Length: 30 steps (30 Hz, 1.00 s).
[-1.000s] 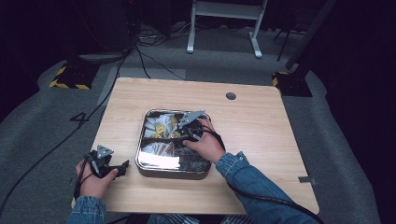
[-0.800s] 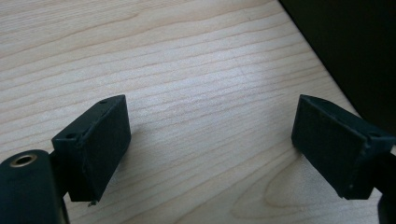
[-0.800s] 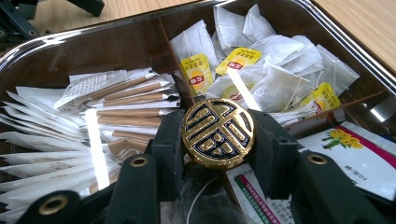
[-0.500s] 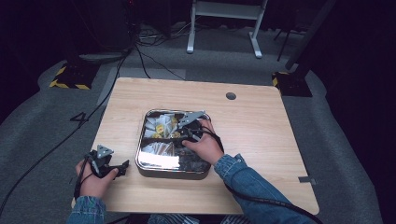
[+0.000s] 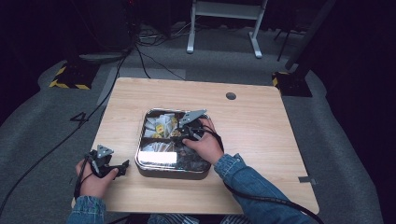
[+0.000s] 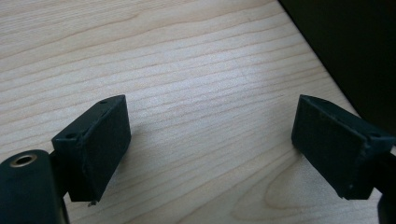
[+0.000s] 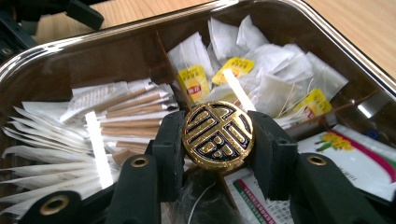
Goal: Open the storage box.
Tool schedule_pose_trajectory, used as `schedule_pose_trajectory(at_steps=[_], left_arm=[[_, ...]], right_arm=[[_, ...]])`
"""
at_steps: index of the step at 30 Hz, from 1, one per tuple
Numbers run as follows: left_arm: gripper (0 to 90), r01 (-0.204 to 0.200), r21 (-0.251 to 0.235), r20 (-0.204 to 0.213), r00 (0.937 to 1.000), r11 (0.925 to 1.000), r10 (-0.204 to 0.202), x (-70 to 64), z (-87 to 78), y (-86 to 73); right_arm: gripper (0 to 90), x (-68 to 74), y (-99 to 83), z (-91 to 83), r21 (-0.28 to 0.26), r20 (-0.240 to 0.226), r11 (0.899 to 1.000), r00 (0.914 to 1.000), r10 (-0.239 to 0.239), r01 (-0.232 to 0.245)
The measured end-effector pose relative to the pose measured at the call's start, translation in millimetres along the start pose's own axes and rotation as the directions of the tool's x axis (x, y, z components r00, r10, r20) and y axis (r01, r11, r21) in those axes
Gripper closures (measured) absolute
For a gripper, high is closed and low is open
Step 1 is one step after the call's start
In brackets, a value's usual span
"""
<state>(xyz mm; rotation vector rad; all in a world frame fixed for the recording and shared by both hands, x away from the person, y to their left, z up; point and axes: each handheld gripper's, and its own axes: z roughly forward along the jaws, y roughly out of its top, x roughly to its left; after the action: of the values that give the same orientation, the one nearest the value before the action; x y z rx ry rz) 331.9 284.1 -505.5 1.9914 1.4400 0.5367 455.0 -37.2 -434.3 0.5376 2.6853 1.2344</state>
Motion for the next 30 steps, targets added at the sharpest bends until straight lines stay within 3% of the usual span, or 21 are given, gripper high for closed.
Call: schedule_pose_trajectory(at_steps=[8,19,30], left_arm=[[12.2,0.0,0.0,-0.001,1.0,1.0,0.0,0.0,0.1,0.1],[12.3,-0.003,-0.001,-0.002,1.0,1.0,0.003,0.3,0.4,0.5],[12.2,0.002,0.001,0.0,1.0,1.0,-0.002,0.1,1.3,1.5]], right_arm=[[58.7,-1.6,16.4,-26.4,-0.059,0.002,0.998,0.9998,-0.022,0.022],[58.7,-10.9,23.7,-66.6,-0.135,0.004,0.991,1.0,0.006,-0.005],[58.6,-27.9,13.2,-104.7,-0.136,0.041,0.991,0.9991,0.004,0.001]])
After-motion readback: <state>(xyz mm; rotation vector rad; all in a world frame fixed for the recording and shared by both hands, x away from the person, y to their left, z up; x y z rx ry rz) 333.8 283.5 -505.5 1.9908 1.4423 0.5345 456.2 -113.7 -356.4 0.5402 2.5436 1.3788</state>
